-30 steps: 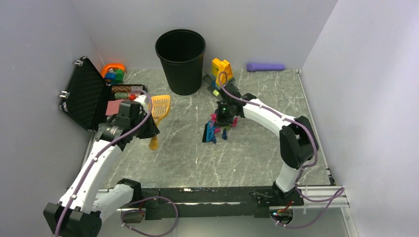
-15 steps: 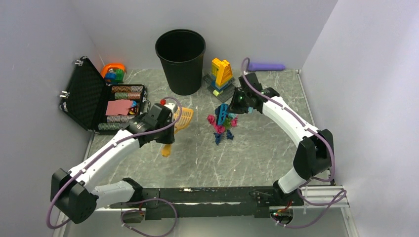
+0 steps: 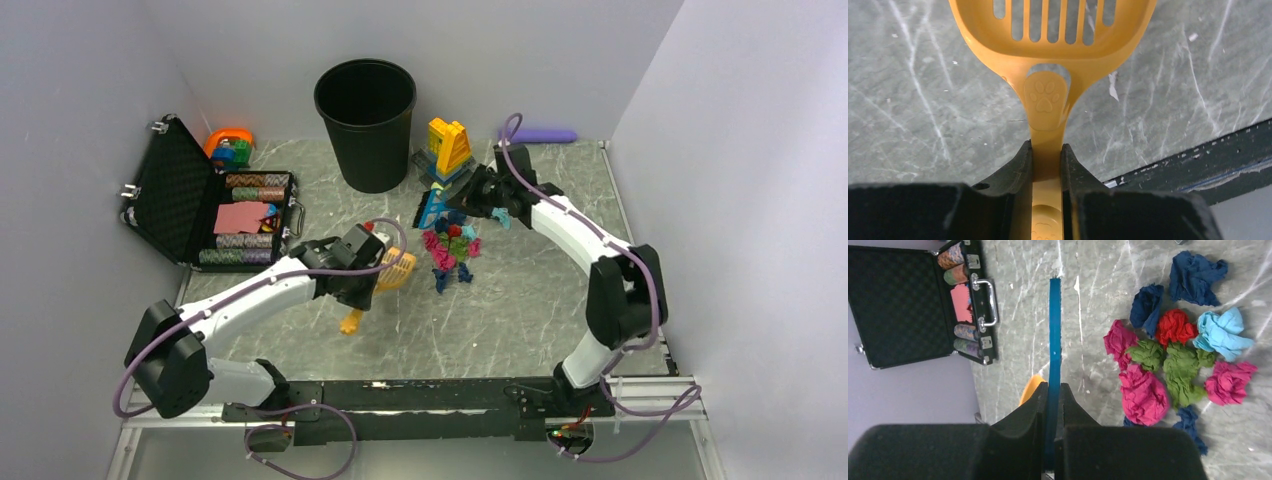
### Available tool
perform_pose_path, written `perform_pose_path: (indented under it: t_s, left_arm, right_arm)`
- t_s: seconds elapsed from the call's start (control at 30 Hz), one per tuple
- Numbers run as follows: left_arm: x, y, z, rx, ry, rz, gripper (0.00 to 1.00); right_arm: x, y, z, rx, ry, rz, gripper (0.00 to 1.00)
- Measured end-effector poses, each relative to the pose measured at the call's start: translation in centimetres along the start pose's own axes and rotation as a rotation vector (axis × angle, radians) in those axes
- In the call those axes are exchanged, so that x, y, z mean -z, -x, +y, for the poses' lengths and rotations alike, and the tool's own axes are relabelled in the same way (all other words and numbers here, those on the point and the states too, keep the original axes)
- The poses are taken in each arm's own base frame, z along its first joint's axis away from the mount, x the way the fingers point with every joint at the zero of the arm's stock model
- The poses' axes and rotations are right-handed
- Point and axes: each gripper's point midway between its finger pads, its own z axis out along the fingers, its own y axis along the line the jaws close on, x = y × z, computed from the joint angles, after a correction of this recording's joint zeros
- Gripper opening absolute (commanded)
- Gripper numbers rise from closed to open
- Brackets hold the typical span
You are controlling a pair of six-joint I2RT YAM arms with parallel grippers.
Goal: Sweep away the paper scraps from the table
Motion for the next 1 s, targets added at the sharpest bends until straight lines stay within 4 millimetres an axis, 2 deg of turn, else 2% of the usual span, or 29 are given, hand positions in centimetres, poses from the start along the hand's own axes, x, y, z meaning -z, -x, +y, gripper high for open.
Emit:
perform_pose_path:
  t_s: [0.07,0.13,0.23,0.33,0.4,0.5,0.63,0.8,0.93,1.0]
  left_arm:
    - [-0.2,-0.6,-0.9,-0.036,-0.015,0.016,0.00]
    - [-0.3,-1.3,-1.9,-0.079,-0.028,0.034,0.00]
    - [-0.9,-2.4,-3.1,-0.132,-0.035,0.069,0.00]
    - [-1.5,-3.4,-3.8,-0.172,-0.035,0.109,0.00]
    - [-1.9,-4.1,-4.3,-0.193,-0.038,0.135,0.00]
    - [-2.3,-4.6,-4.8,-0.220,-0.044,0.162,0.00]
    - [-2.1,-4.6,-6.1,-0.256,-0.072,0.169,0.00]
    - [-2.2,-4.4,-7.1,-0.271,-0.093,0.175,0.00]
    - [-2.8,-4.5,-7.2,-0.272,-0.085,0.189,0.00]
    - [-3.1,-4.6,-7.2,-0.272,-0.082,0.196,0.00]
  right_arm:
    - [-1.4,-0.2,-0.2,-0.023,0.013,0.017,0.00]
    - [-2.8,-0.6,-1.3,-0.053,-0.011,0.036,0.00]
    - [-4.6,-1.3,-4.0,-0.103,-0.099,0.055,0.00]
    - [-5.0,-1.8,-6.2,-0.134,-0.200,0.058,0.00]
    - [-4.7,-1.8,-7.2,-0.147,-0.258,0.048,0.00]
    - [-4.1,-1.3,-7.6,-0.146,-0.286,0.027,0.00]
    - [-2.1,-0.8,-7.6,-0.114,-0.276,0.006,0.00]
    - [0.5,0.5,-6.6,-0.024,-0.247,-0.020,0.00]
    - [2.6,2.3,-5.8,0.081,-0.269,-0.071,0.00]
    - [4.1,4.0,-5.6,0.153,-0.316,-0.143,0.00]
